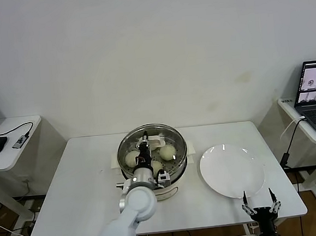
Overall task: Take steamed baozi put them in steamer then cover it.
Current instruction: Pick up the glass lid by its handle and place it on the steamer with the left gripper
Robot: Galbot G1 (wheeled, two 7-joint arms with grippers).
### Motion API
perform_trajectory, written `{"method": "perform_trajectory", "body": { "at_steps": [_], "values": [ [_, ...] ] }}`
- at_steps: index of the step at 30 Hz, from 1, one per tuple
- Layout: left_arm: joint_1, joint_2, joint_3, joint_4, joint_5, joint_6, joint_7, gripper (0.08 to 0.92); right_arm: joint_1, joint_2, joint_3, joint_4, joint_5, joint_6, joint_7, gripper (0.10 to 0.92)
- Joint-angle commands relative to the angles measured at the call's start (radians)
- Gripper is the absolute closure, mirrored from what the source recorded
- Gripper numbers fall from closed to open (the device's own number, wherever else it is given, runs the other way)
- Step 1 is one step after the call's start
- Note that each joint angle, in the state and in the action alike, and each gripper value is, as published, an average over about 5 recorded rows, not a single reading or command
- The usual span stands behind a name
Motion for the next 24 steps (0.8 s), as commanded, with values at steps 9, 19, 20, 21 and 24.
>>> {"method": "perform_trajectory", "body": {
  "at_steps": [9, 19, 20, 21, 24],
  "values": [
    [-0.009, -0.003, 0.017, 0.022, 0.011, 0.001, 0.015, 0.857, -0.001, 0.002, -0.008, -0.009, -0.006, 0.008, -0.007, 0.203],
    [-0.009, -0.008, 0.019, 0.035, 0.003, 0.001, 0.017, 0.857, 0.0, 0.001, -0.01, -0.011, -0.006, 0.009, -0.011, 0.203],
    [-0.008, -0.008, 0.019, 0.035, 0.002, 0.001, 0.017, 0.857, 0.0, 0.001, -0.01, -0.011, -0.006, 0.009, -0.011, 0.203],
    [-0.008, -0.008, 0.019, 0.034, 0.002, 0.001, 0.018, 0.857, 0.0, 0.001, -0.01, -0.012, -0.006, 0.008, -0.012, 0.203],
    [-0.006, -0.009, 0.019, 0.029, -0.002, 0.0, 0.019, 0.857, 0.0, 0.001, -0.012, -0.012, -0.006, 0.008, -0.012, 0.203]
  ]
}}
